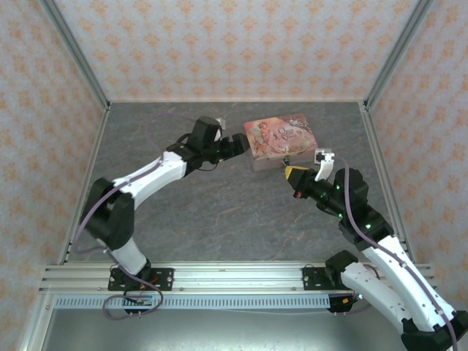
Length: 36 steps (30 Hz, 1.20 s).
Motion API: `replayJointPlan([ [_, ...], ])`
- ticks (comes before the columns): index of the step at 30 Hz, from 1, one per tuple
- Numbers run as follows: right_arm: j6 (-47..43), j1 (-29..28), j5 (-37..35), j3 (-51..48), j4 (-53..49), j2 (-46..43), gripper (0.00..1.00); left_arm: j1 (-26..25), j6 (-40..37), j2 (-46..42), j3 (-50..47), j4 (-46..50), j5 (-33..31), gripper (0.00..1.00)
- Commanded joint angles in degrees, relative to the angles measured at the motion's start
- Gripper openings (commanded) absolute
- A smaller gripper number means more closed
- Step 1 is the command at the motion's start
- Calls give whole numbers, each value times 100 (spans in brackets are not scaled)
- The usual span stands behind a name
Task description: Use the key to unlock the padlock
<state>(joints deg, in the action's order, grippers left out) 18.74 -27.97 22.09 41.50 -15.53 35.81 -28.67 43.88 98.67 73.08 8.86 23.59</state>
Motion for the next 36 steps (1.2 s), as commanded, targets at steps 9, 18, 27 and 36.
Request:
replayJointPlan([
  [9, -78, -40, -398, -115, -439, -197, 0, 20, 235, 1630, 1288, 69, 549, 94],
  [18, -51, -33, -501, -168, -451, -189, 0, 27, 244, 2209, 1497, 455, 485, 94],
  [27, -33, -37, -548, -81, -469, -110, 0, 108, 217, 2041, 807, 836, 106, 94],
  [36, -9, -34, -461, -36, -390, 110, 0, 317, 127, 1664, -102, 830, 76, 94],
])
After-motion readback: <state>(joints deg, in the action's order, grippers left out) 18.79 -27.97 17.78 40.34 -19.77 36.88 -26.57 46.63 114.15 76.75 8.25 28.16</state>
